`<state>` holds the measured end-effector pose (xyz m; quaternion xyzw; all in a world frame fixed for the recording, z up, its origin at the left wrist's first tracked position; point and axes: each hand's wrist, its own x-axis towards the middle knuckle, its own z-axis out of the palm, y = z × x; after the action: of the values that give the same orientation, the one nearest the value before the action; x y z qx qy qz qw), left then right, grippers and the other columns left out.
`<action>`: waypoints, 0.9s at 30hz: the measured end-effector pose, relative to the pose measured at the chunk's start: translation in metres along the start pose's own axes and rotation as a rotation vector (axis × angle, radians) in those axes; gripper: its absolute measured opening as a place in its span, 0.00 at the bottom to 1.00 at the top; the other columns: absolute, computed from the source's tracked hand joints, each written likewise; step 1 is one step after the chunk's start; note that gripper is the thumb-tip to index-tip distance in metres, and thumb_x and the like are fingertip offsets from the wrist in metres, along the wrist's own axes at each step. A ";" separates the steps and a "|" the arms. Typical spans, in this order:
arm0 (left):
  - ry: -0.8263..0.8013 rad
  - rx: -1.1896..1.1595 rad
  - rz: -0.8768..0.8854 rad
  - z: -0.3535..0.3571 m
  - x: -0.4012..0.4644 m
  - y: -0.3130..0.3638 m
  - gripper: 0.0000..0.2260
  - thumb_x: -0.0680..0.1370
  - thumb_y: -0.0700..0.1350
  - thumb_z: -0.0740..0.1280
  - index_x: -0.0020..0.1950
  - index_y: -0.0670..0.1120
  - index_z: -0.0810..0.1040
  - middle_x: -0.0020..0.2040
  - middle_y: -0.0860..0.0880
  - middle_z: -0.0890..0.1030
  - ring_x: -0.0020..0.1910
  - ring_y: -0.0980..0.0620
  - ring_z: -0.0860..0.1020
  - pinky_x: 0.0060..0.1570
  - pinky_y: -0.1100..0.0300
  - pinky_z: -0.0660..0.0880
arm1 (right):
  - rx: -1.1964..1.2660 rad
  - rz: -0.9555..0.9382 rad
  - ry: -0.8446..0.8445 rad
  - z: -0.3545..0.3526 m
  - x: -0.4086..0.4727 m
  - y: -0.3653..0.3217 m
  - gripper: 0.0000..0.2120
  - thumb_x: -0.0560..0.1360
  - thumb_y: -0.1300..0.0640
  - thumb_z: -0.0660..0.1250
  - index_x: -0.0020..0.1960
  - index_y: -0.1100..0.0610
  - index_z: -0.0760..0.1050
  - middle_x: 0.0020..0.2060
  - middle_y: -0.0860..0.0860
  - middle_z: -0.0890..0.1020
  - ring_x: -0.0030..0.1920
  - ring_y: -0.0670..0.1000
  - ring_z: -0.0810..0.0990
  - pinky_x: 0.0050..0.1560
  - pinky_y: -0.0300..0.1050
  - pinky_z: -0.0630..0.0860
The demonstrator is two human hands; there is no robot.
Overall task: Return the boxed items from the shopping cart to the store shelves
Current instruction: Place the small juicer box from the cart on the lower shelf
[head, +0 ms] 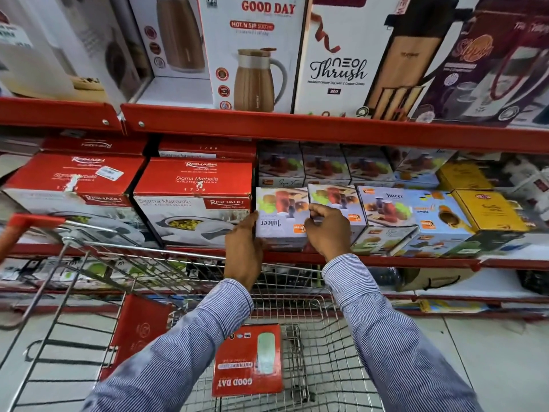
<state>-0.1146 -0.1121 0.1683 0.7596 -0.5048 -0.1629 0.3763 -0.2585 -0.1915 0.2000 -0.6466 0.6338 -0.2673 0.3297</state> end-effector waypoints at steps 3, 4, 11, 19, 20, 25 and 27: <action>-0.051 0.032 0.016 0.002 0.001 -0.001 0.20 0.77 0.30 0.63 0.68 0.42 0.76 0.54 0.42 0.85 0.43 0.48 0.85 0.48 0.59 0.82 | -0.072 0.003 -0.036 0.003 0.002 0.000 0.22 0.75 0.58 0.67 0.68 0.59 0.74 0.62 0.57 0.81 0.54 0.57 0.83 0.59 0.51 0.79; -0.061 0.058 0.034 0.003 0.000 0.001 0.18 0.78 0.30 0.62 0.66 0.42 0.77 0.52 0.41 0.86 0.41 0.48 0.85 0.44 0.63 0.81 | -0.124 -0.014 -0.052 0.004 0.002 0.000 0.23 0.75 0.57 0.67 0.70 0.59 0.72 0.64 0.58 0.78 0.54 0.58 0.83 0.59 0.52 0.79; -0.076 0.197 0.153 0.000 0.007 0.004 0.18 0.79 0.33 0.60 0.67 0.44 0.75 0.44 0.41 0.86 0.34 0.45 0.84 0.35 0.53 0.83 | -0.572 -0.242 -0.082 0.012 -0.005 0.001 0.24 0.76 0.53 0.63 0.70 0.59 0.67 0.62 0.58 0.68 0.60 0.61 0.73 0.56 0.53 0.78; -0.283 0.301 0.164 -0.008 0.005 0.005 0.32 0.79 0.38 0.63 0.81 0.48 0.53 0.57 0.37 0.79 0.48 0.40 0.82 0.52 0.50 0.78 | -0.782 -0.395 -0.017 0.017 -0.025 0.020 0.25 0.75 0.51 0.59 0.71 0.59 0.65 0.68 0.57 0.68 0.63 0.62 0.67 0.59 0.59 0.70; -0.282 0.311 0.183 -0.009 0.001 0.001 0.32 0.79 0.39 0.63 0.80 0.49 0.53 0.60 0.37 0.78 0.50 0.39 0.82 0.53 0.49 0.78 | -0.786 -0.403 -0.011 0.018 -0.031 0.023 0.27 0.76 0.50 0.59 0.72 0.58 0.64 0.71 0.57 0.67 0.65 0.63 0.66 0.60 0.59 0.69; -0.318 0.481 0.251 -0.017 -0.045 -0.038 0.33 0.78 0.50 0.61 0.80 0.56 0.48 0.77 0.42 0.63 0.71 0.36 0.68 0.66 0.38 0.71 | -0.703 -0.390 -0.019 0.028 -0.078 0.054 0.29 0.77 0.48 0.58 0.76 0.54 0.59 0.78 0.56 0.58 0.74 0.63 0.60 0.71 0.65 0.62; -0.383 0.465 0.156 -0.020 -0.075 -0.063 0.33 0.79 0.58 0.56 0.81 0.55 0.45 0.81 0.43 0.56 0.77 0.37 0.60 0.73 0.37 0.62 | -0.625 -0.291 -0.108 0.038 -0.101 0.076 0.29 0.79 0.44 0.54 0.77 0.52 0.57 0.79 0.55 0.56 0.75 0.61 0.59 0.73 0.62 0.63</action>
<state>-0.0945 -0.0243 0.1252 0.7399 -0.6470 -0.1539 0.1016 -0.2838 -0.0857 0.1256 -0.8132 0.5677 -0.0701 0.1071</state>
